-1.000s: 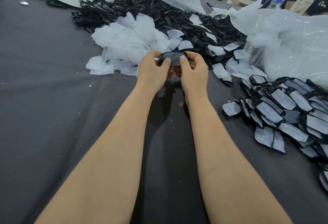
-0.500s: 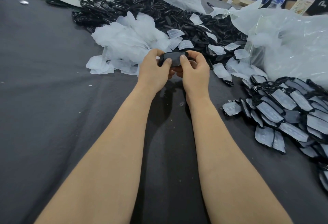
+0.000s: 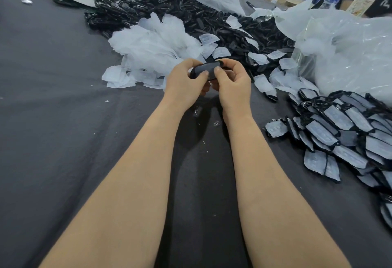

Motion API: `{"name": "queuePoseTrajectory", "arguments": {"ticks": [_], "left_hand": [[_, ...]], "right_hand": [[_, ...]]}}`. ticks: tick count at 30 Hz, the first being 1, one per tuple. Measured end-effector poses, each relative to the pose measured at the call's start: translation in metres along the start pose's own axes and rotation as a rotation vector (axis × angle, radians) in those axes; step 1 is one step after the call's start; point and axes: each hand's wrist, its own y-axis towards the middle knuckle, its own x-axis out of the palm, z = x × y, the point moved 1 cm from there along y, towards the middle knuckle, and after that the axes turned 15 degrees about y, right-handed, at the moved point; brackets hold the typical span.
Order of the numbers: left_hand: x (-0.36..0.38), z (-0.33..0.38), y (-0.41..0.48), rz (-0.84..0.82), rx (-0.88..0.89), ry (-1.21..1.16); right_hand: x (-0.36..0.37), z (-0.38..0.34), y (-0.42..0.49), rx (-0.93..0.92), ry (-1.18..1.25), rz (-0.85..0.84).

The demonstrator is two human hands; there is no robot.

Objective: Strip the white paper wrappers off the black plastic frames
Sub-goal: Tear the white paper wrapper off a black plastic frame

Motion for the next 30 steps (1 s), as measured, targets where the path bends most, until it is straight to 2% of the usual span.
{"name": "queuePoseTrajectory", "arguments": {"ticks": [9, 18, 25, 30], "left_hand": [[-0.0015, 0.0026, -0.0007, 0.02, 0.004, -0.018], [-0.0009, 0.0034, -0.0028, 0.001, 0.01, 0.006], [0.0007, 0.0031, -0.0029, 0.022, -0.01, -0.028], [0.0028, 0.0038, -0.0042, 0.043, 0.016, 0.032]], "right_hand": [[0.0054, -0.0012, -0.0035, -0.021, -0.115, -0.025], [0.0051, -0.003, -0.0049, -0.006, -0.111, -0.008], [0.006, -0.0061, -0.0103, -0.244, -0.33, 0.066], [0.0065, -0.0063, -0.0105, -0.265, -0.383, 0.094]]}}
